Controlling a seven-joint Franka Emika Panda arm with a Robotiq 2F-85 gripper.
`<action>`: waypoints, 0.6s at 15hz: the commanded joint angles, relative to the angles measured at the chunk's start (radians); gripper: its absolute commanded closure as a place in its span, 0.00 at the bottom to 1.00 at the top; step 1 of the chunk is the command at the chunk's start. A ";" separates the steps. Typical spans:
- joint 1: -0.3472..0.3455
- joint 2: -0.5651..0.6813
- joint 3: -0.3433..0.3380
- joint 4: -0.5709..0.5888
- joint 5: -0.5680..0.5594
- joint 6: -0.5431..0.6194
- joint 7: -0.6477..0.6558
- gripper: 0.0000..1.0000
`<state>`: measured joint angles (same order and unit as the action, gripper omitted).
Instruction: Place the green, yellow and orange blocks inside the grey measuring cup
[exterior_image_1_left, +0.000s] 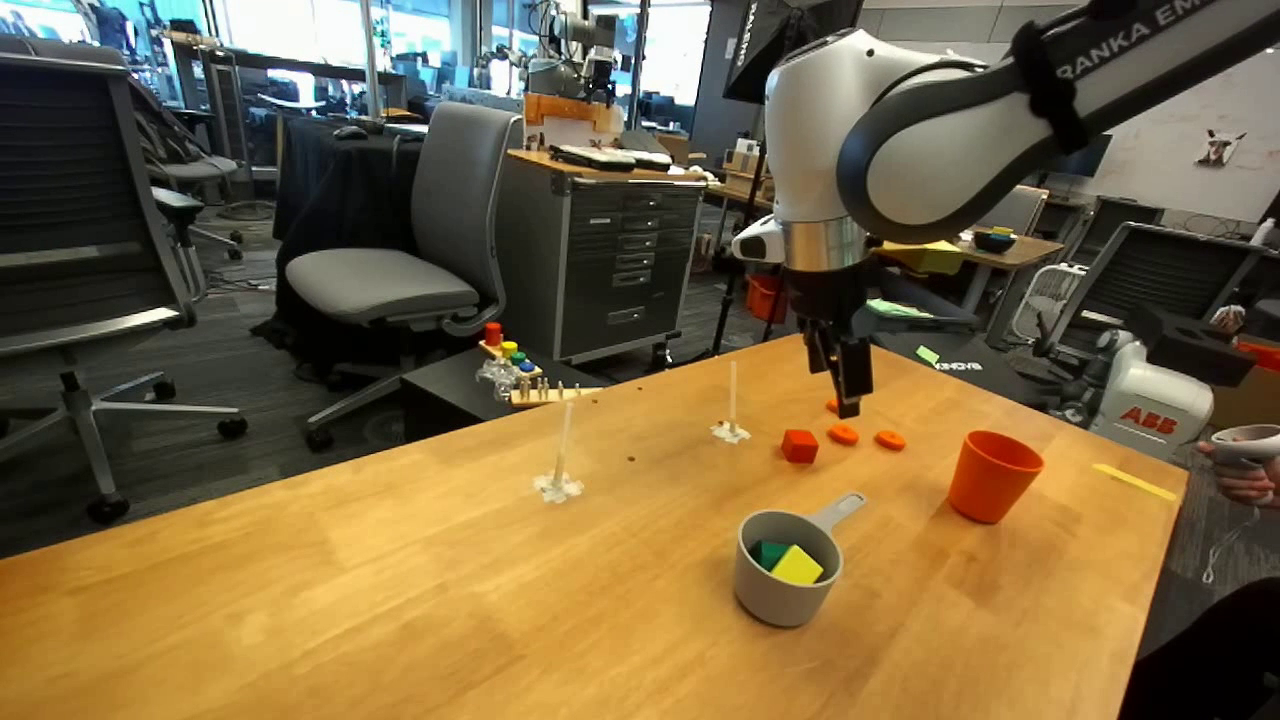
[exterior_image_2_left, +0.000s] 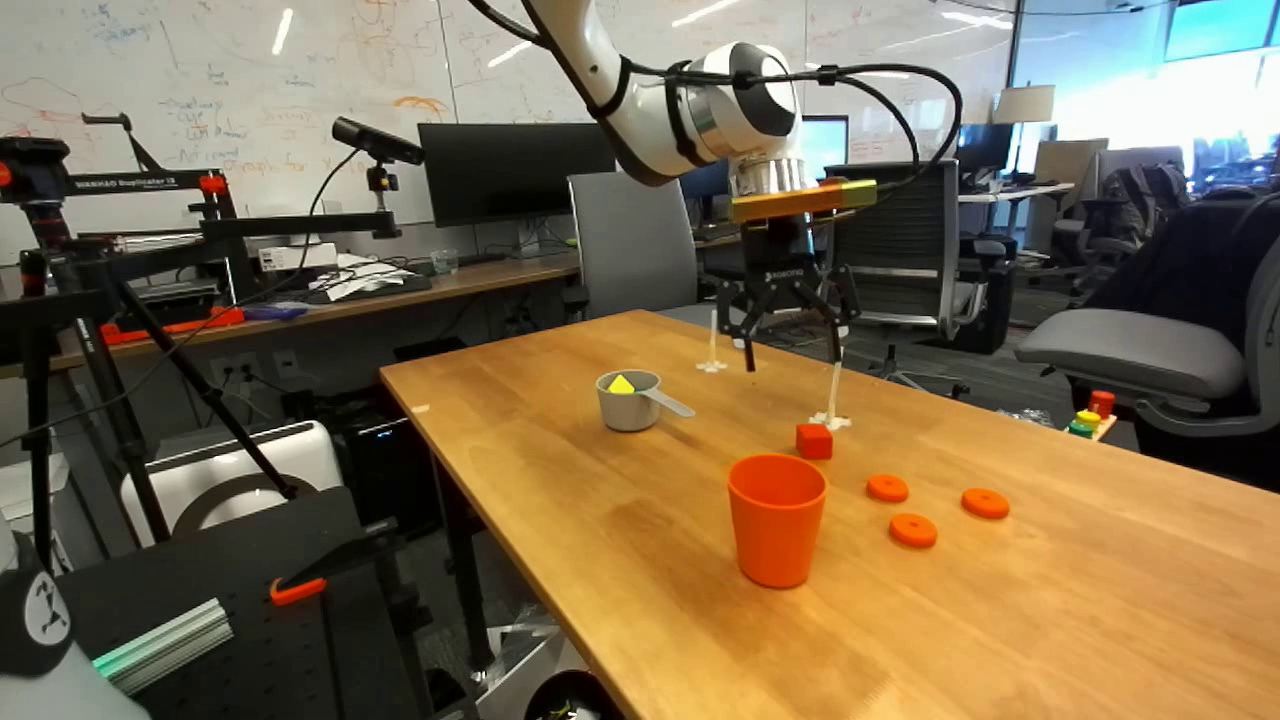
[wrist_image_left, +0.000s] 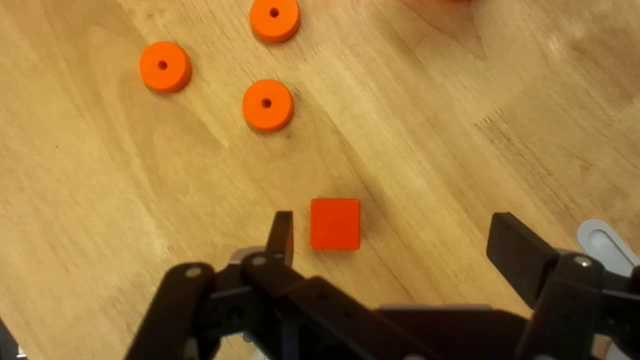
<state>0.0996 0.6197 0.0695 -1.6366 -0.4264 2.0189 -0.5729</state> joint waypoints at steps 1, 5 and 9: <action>-0.016 0.083 -0.005 0.121 -0.010 -0.048 -0.056 0.00; -0.031 0.170 -0.011 0.221 -0.006 -0.068 -0.095 0.00; -0.025 0.257 -0.013 0.318 -0.004 -0.110 -0.131 0.00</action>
<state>0.0610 0.7978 0.0642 -1.4383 -0.4264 1.9767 -0.6533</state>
